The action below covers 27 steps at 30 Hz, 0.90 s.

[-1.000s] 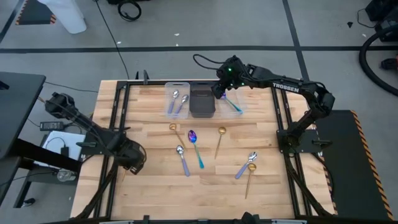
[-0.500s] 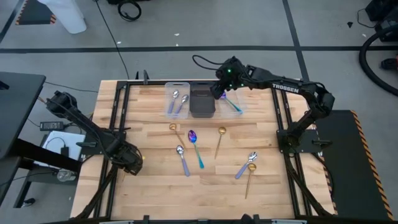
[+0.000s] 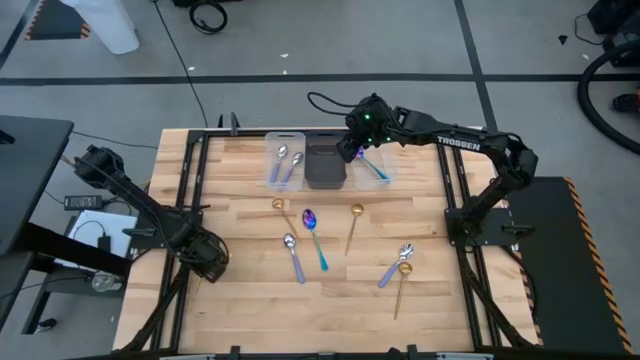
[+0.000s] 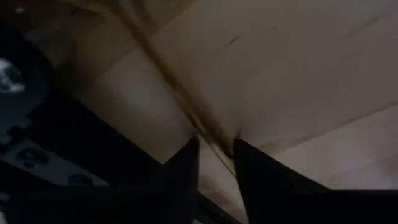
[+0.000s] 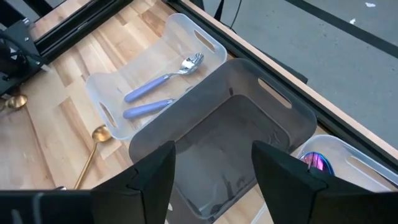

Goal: Sort silverware by color (type)
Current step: Put the bottom left gold spoon into the black bin

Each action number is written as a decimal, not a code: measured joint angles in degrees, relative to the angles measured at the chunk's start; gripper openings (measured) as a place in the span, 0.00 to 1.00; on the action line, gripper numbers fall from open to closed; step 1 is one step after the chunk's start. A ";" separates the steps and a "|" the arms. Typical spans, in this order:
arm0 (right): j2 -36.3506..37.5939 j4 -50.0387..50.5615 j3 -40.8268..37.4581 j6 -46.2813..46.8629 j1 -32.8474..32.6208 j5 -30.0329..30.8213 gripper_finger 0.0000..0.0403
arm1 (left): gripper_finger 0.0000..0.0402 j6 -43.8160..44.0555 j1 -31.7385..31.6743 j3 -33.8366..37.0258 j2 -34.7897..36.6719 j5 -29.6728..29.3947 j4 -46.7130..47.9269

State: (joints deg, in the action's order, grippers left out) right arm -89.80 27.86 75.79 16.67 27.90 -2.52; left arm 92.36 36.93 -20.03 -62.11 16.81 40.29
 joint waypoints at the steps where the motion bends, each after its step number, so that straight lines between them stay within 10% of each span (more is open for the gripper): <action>1: 0.00 0.02 0.00 0.10 0.00 0.04 0.55 | 0.22 -0.40 0.00 0.00 0.00 -0.22 -0.02; 6: 0.00 0.02 0.00 0.15 0.00 0.78 0.55 | 0.04 -1.08 0.00 -0.03 0.00 -0.93 -0.48; 27: 0.00 -3.79 0.00 -1.64 0.04 2.93 0.55 | 0.03 -6.76 -1.51 -9.59 -0.24 -13.96 0.38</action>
State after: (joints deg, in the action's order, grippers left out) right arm -89.80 24.07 75.79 15.03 27.94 0.40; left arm 85.60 35.42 -29.62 -62.35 2.85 40.67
